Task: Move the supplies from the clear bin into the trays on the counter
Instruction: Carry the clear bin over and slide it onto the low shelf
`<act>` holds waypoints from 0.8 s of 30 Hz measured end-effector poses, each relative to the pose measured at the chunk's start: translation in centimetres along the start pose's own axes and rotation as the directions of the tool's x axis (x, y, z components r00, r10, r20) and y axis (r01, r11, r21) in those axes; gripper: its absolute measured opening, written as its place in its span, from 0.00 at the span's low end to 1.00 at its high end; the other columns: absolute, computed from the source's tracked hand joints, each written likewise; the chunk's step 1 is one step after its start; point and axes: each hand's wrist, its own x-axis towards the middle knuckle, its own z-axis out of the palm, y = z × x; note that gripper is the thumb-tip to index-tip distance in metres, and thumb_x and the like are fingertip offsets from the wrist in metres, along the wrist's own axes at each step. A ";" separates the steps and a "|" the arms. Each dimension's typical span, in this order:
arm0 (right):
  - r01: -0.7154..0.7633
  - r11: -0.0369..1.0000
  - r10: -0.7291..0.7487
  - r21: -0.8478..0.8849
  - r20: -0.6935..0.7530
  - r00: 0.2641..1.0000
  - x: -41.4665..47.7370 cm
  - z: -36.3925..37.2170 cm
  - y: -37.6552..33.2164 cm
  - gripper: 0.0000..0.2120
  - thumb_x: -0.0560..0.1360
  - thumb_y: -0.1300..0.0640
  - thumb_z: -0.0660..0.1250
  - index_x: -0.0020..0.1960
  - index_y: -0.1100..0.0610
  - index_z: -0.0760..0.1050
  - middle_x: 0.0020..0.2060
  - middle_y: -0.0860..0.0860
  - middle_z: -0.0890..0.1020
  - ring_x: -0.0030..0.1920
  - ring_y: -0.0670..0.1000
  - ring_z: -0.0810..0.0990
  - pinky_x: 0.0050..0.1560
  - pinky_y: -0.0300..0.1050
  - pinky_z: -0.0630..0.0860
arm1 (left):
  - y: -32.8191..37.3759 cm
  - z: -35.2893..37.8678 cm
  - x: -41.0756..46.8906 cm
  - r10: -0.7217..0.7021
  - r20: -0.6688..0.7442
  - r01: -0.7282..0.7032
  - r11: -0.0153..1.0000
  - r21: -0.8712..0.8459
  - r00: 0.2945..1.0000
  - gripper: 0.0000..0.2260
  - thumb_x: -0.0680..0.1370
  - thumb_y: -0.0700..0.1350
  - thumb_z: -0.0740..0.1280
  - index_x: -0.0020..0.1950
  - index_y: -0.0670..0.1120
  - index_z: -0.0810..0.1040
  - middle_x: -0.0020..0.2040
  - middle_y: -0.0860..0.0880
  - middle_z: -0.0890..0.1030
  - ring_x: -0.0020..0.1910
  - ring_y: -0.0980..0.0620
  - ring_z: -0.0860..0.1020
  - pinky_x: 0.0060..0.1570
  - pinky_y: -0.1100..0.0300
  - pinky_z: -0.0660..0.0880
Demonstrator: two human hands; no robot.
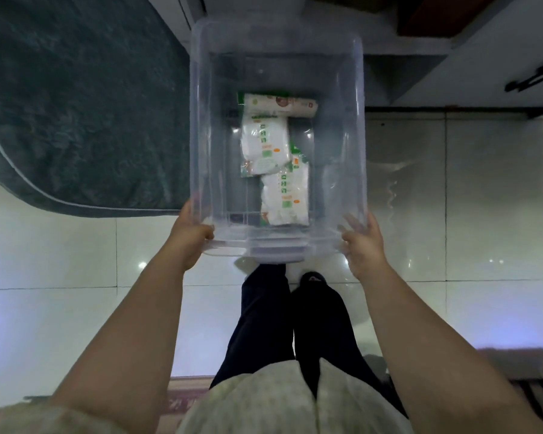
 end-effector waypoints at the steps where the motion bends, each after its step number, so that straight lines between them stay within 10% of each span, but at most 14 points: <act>1: 0.013 0.999 -0.014 0.049 0.015 1.000 -0.4 -0.6 -1.2 0.36 0.71 0.77 0.59 0.66 0.41 0.69 0.60 0.48 0.78 0.56 0.54 0.80 0.41 0.47 0.76 | 0.3 0.5 -0.5 0.008 0.020 -0.007 1.000 -0.005 1.000 0.44 0.70 0.20 0.58 0.74 0.61 0.61 0.74 0.54 0.66 0.66 0.49 0.70 0.49 0.50 0.79; 7: 0.082 0.978 -0.083 0.192 -0.006 0.997 -4.6 -9.0 -6.8 0.40 0.69 0.80 0.55 0.62 0.38 0.73 0.55 0.46 0.80 0.49 0.51 0.82 0.41 0.52 0.82 | 3.3 8.1 -4.6 -0.011 0.193 0.010 1.000 0.009 0.981 0.44 0.67 0.20 0.55 0.70 0.62 0.65 0.68 0.52 0.70 0.62 0.39 0.72 0.52 0.32 0.75; 13: 0.194 0.877 -0.077 0.441 -0.268 0.960 -9.9 -22.7 -6.9 0.37 0.74 0.75 0.58 0.69 0.38 0.66 0.63 0.55 0.76 0.58 0.56 0.77 0.51 0.59 0.78 | 6.4 23.3 -8.4 0.048 0.360 -0.167 0.937 0.308 0.932 0.38 0.68 0.25 0.57 0.59 0.67 0.73 0.55 0.49 0.79 0.47 0.45 0.80 0.37 0.50 0.80; 20: 0.367 0.706 -0.050 0.605 -0.475 0.879 -11.6 -41.3 -9.7 0.33 0.75 0.71 0.61 0.68 0.38 0.68 0.65 0.57 0.74 0.57 0.58 0.76 0.30 0.43 0.77 | 10.4 47.2 -14.9 0.143 0.733 -0.497 0.818 0.291 0.665 0.35 0.73 0.31 0.65 0.68 0.67 0.66 0.62 0.54 0.76 0.56 0.48 0.79 0.43 0.51 0.82; 24: 0.442 0.648 -0.057 0.620 -0.539 0.840 -12.1 -52.5 -12.8 0.32 0.75 0.71 0.61 0.67 0.38 0.69 0.64 0.56 0.74 0.55 0.58 0.77 0.37 0.48 0.76 | 10.4 60.1 -21.1 0.174 0.784 -0.555 0.795 0.244 0.595 0.35 0.69 0.33 0.68 0.68 0.64 0.65 0.60 0.57 0.74 0.55 0.51 0.78 0.38 0.55 0.81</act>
